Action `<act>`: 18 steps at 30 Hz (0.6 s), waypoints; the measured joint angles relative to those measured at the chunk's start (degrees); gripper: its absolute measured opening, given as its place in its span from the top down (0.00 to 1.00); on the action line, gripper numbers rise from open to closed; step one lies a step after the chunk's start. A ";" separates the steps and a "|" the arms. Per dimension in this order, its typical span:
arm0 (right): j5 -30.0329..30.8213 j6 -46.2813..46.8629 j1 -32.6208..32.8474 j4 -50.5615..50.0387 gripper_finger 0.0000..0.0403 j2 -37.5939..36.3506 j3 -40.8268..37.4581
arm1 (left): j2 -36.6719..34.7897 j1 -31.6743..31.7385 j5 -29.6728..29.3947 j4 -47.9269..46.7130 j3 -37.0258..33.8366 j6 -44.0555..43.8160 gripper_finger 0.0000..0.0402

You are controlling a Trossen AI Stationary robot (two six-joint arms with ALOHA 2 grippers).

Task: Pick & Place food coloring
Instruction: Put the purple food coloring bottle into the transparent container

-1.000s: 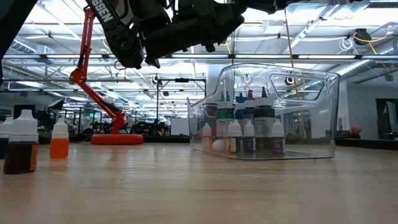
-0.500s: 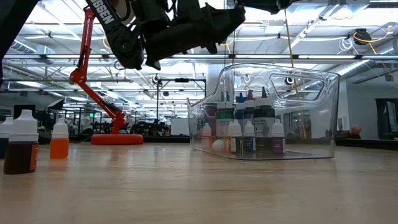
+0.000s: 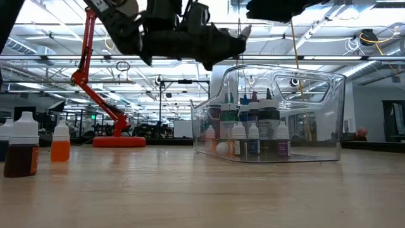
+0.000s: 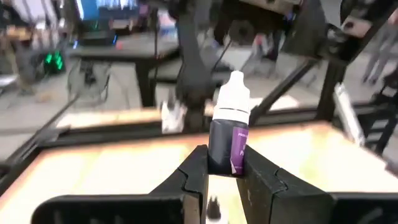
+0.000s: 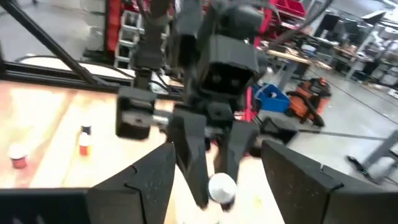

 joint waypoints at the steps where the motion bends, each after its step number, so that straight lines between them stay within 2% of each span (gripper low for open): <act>1: 0.71 0.06 0.01 -0.50 0.43 0.00 0.00 | -1.19 -0.13 -1.04 -3.74 0.26 0.78 0.84; 6: 0.13 3.84 -2.48 -6.72 0.47 0.17 0.00 | -7.13 -2.17 -9.73 -23.50 2.28 5.13 0.84; 13: -8.68 5.46 -5.79 -4.51 0.50 4.66 0.15 | -8.68 -5.03 -14.04 -43.00 7.79 5.58 0.84; 15: -9.58 5.50 -6.35 -4.52 0.49 6.53 0.04 | -8.67 -5.78 -15.94 -47.14 9.08 4.84 0.84; 18: -11.57 5.50 -6.56 -3.09 0.49 8.80 -0.04 | -8.71 -6.98 -19.34 -48.29 9.09 4.23 0.84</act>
